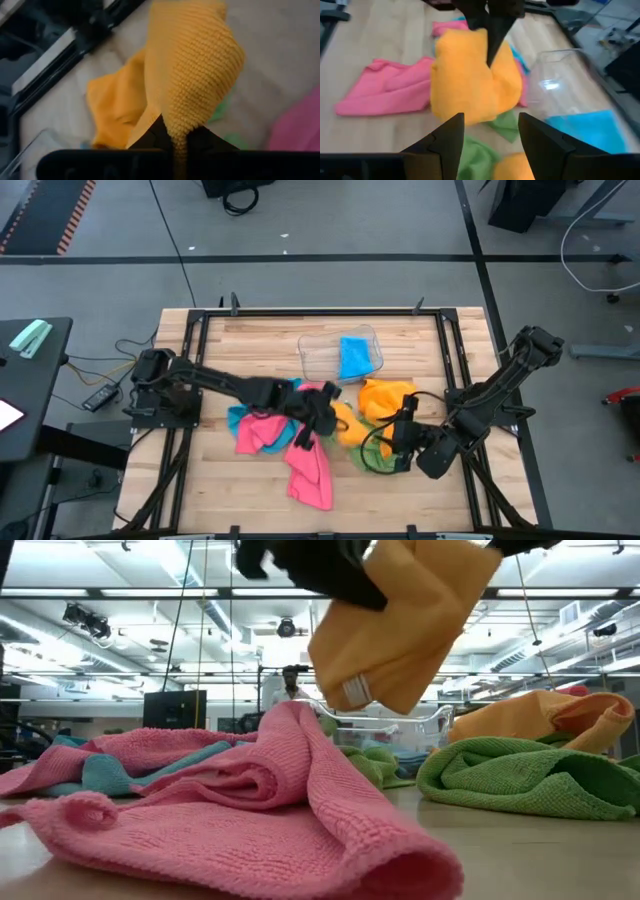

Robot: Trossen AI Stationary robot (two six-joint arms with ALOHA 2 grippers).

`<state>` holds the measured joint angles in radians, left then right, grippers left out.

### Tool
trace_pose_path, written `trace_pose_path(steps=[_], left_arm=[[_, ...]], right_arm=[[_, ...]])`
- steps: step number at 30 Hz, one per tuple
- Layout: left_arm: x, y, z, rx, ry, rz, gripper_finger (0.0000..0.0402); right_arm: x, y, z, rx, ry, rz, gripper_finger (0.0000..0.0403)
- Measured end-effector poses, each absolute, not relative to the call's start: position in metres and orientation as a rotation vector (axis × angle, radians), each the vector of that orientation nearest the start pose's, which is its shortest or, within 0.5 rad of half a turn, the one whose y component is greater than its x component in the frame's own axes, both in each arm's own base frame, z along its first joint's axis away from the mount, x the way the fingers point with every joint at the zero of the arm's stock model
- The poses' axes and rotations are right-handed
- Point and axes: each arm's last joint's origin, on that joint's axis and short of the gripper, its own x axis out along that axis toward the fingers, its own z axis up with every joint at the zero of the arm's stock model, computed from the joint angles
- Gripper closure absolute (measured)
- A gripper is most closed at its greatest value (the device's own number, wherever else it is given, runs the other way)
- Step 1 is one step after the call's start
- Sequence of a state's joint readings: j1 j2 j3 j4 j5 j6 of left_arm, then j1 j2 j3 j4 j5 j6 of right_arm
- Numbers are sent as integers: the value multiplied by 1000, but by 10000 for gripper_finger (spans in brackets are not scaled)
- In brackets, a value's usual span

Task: Fold microfiber towels
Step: Put the folded yellow microfiber cloth on the transparent bin

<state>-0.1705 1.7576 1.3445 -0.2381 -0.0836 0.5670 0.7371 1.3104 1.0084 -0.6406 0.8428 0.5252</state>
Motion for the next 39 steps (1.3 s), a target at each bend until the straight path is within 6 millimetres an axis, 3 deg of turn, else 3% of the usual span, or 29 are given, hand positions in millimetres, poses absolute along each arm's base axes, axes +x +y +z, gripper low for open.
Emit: trace_pose_path(steps=[3, 11, 14, 22, 29, 39], left_arm=[[394, -38, 263, 622, 596, -214, 384], [404, 16, 291, 751, 494, -110, 378], [406, 37, 293, 815, 474, -71, 384], [415, 84, 272, 1053, 502, -57, 381], [427, 117, 238, 1299, 541, -100, 380], [434, 138, 202, 1562, 496, -284, 384]], right_arm=[[198, 145, 278, -183, 586, -282, 219], [182, 106, 256, -164, 562, -355, 240], [178, 96, 258, -149, 527, -371, 242], [170, 83, 273, -131, 473, -388, 242], [170, 83, 273, -124, 469, -388, 242], [170, 82, 274, -133, 453, -423, 242]])
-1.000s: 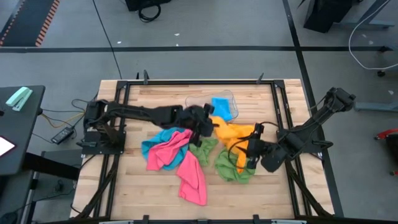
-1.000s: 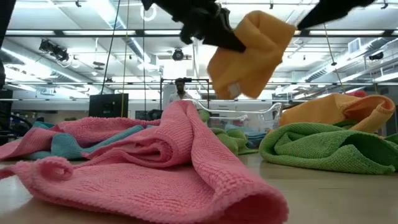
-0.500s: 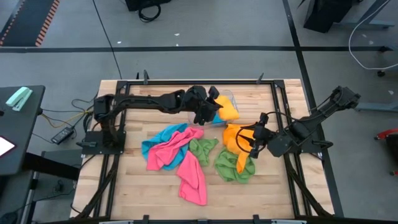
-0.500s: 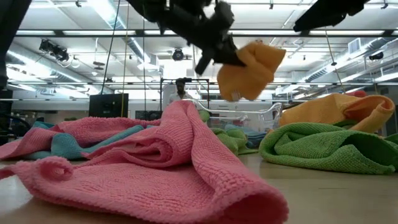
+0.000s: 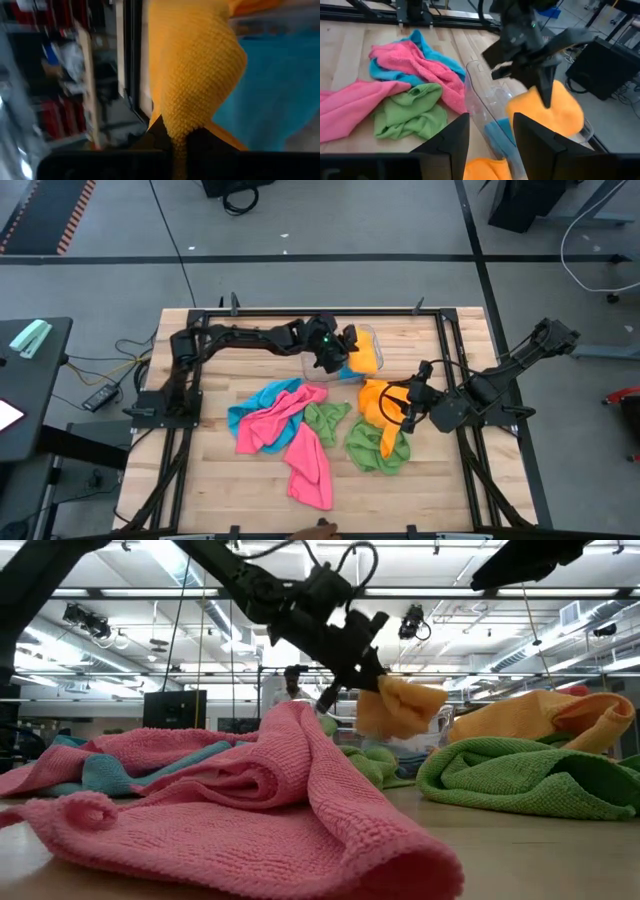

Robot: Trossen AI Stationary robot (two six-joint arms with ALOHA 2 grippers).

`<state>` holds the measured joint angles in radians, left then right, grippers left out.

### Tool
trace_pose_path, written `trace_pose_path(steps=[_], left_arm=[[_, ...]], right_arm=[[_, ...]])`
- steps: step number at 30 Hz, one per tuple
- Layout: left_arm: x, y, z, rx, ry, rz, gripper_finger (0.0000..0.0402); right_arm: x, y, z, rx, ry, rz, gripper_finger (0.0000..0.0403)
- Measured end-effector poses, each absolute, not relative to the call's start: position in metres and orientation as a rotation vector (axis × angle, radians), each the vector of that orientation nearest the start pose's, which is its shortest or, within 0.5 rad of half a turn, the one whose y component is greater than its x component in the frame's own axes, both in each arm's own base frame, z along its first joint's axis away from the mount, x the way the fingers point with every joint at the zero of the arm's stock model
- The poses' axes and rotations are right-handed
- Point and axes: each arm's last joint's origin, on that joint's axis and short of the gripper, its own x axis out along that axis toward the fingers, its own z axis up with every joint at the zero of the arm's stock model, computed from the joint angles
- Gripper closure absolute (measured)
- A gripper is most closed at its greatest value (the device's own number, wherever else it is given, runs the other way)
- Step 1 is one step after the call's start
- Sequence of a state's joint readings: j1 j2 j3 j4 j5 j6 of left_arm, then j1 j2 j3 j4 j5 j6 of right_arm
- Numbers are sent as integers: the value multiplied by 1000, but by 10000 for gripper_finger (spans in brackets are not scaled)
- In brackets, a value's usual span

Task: Fold microfiber towels
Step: Put the folded yellow microfiber cloth on the transparent bin

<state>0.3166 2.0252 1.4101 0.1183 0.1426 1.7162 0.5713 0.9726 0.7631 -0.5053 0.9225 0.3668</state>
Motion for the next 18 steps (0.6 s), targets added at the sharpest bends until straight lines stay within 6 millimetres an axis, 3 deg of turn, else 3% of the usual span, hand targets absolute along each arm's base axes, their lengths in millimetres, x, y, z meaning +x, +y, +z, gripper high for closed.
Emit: trace_pose_path(steps=[7, 14, 18], left_arm=[[440, 146, 178, 1716, 476, -342, 367], [444, 165, 201, 1646, 431, -222, 383], [444, 158, 194, 1619, 443, -306, 370]], right_arm=[[171, 82, 274, -100, 442, -440, 242], [171, 81, 274, -56, 429, -453, 242], [171, 81, 274, -33, 423, -459, 242]])
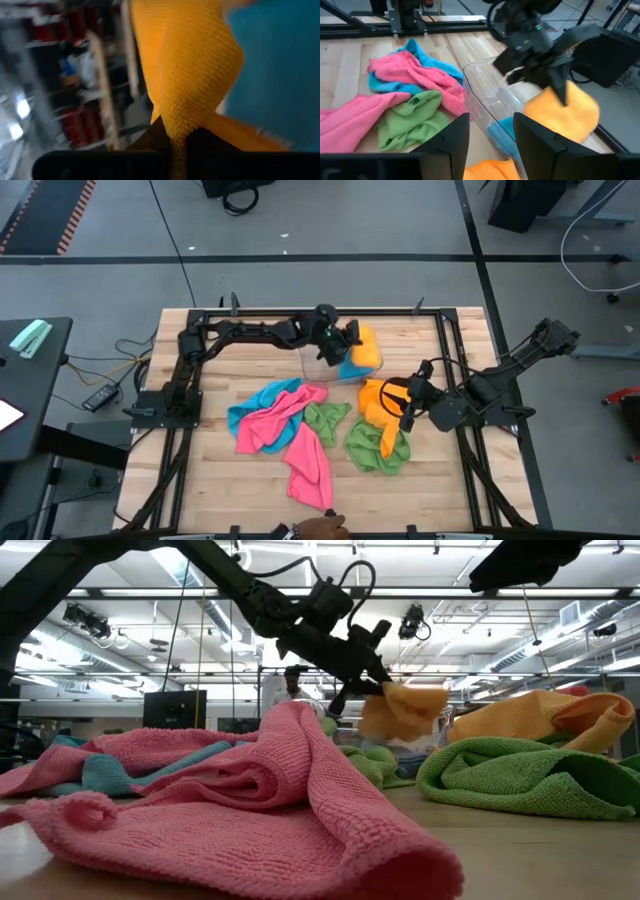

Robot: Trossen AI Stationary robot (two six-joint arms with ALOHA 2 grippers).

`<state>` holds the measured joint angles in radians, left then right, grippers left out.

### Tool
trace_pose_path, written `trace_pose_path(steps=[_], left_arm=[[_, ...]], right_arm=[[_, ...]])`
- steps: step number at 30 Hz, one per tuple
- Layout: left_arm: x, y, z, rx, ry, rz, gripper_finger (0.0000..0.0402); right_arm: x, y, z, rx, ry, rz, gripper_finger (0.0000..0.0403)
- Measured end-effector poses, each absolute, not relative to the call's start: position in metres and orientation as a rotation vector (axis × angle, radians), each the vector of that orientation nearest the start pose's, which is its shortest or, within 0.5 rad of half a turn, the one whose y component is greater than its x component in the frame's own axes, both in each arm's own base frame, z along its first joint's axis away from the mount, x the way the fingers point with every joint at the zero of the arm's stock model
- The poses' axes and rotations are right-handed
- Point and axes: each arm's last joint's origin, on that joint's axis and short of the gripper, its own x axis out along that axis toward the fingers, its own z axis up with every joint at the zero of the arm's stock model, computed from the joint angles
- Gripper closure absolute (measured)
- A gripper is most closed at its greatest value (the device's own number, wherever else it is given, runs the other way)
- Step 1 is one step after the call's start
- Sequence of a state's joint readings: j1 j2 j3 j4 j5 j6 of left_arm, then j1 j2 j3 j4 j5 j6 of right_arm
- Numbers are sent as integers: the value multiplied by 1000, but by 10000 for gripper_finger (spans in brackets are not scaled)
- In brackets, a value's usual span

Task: Fold microfiber towels
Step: Put the folded yellow microfiber cloth on the transparent bin

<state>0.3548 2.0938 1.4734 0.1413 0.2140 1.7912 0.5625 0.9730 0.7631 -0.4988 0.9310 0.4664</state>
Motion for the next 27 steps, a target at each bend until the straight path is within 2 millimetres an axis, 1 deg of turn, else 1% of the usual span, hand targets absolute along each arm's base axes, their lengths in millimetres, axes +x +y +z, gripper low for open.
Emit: trace_pose_path(steps=[4, 5, 7, 9, 11, 13, 15, 17, 19, 22, 27], left_arm=[[437, 154, 180, 1594, 524, -467, 374], [436, 153, 178, 1582, 539, -488, 377], [437, 151, 179, 1527, 545, -464, 380], [438, 150, 190, 1465, 542, -422, 379], [440, 151, 206, 1409, 538, -392, 373], [439, 153, 220, 1302, 553, -425, 370], [437, 155, 231, 1159, 569, -476, 372], [436, 159, 241, 1038, 568, -477, 378], [435, 163, 247, 959, 556, -468, 383], [430, 170, 251, 869, 591, -458, 382], [429, 172, 251, 854, 606, -462, 372]], right_arm=[[172, 81, 274, -30, 424, -455, 242], [172, 81, 274, -30, 424, -455, 242], [172, 81, 274, -30, 425, -455, 242], [171, 81, 274, -30, 425, -455, 242], [172, 81, 274, -28, 425, -454, 242], [172, 81, 274, -21, 425, -451, 242], [172, 81, 274, -18, 426, -447, 242], [172, 81, 274, -17, 425, -446, 242], [172, 81, 274, -21, 425, -446, 242], [172, 81, 275, -21, 424, -444, 242], [172, 82, 275, -16, 426, -440, 242]])
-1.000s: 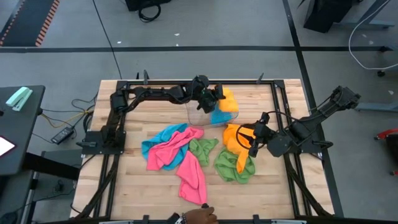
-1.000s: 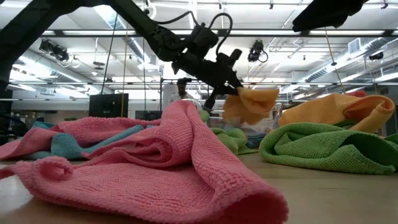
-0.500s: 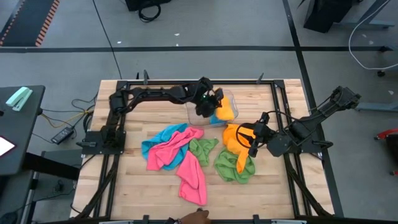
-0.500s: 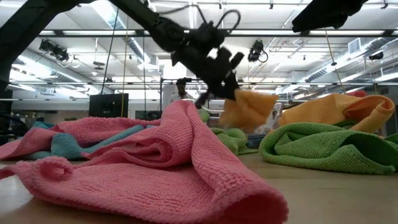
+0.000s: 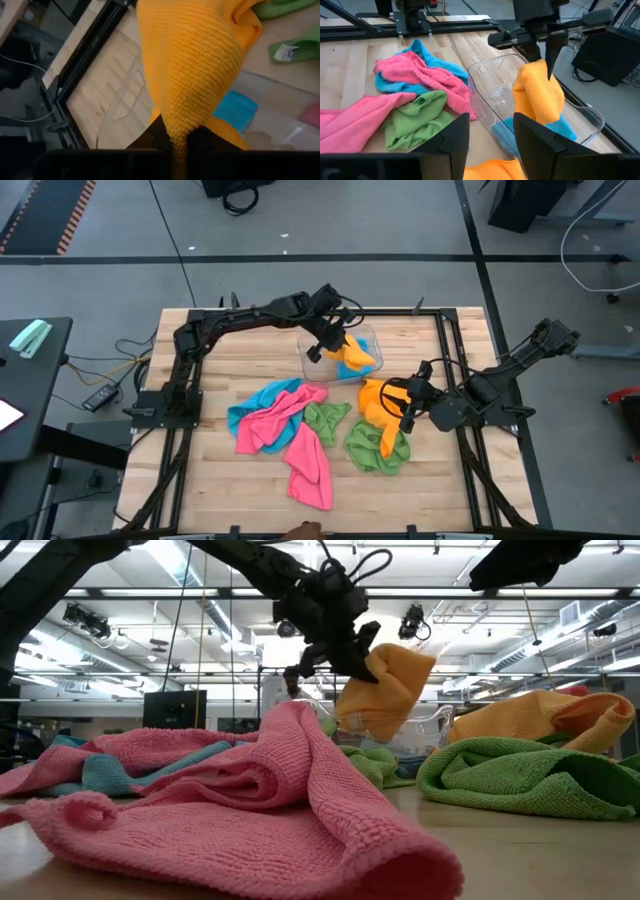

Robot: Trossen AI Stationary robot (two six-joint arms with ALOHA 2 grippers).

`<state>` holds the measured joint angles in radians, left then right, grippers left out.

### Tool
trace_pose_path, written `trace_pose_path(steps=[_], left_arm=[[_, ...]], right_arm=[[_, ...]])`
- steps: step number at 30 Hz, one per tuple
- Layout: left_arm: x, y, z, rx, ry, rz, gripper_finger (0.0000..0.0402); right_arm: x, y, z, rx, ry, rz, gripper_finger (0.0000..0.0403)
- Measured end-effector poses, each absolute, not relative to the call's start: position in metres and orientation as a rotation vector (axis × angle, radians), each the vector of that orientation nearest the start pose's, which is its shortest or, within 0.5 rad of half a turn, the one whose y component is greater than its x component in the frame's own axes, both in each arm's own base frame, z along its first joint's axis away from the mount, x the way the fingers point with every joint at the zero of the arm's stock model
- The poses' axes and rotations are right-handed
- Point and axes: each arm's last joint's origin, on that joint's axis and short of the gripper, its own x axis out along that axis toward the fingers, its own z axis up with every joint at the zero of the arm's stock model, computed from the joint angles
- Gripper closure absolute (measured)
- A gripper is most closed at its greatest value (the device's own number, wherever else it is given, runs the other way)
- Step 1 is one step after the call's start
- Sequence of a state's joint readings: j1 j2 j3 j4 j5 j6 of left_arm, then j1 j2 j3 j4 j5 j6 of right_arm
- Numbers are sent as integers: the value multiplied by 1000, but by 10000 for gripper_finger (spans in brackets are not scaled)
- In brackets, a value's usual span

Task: Fold microfiber towels
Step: Put the folded yellow microfiber cloth on the transparent bin

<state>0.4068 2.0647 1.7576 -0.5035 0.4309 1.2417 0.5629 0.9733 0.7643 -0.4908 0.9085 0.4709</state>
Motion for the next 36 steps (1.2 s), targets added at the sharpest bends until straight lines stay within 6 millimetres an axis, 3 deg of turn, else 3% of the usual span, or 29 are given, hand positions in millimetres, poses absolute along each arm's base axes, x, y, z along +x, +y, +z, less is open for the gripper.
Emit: trace_pose_path(steps=[9, 14, 18, 25, 31, 36], left_arm=[[434, 162, 251, 823, 634, -419, 375], [437, 156, 251, 824, 675, -365, 370], [440, 150, 251, 833, 715, -312, 381], [447, 143, 260, 751, 689, -173, 365], [454, 128, 286, 614, 633, -85, 378], [460, 113, 297, 538, 603, -50, 373]], right_arm=[[197, 66, 250, -224, 489, -676, 228], [224, 49, 243, -306, 539, -695, 171], [231, 37, 244, -302, 551, -690, 117], [228, 31, 257, -370, 549, -615, 64], [218, 33, 284, -409, 500, -584, 56], [215, 32, 302, -503, 556, -594, 56]])
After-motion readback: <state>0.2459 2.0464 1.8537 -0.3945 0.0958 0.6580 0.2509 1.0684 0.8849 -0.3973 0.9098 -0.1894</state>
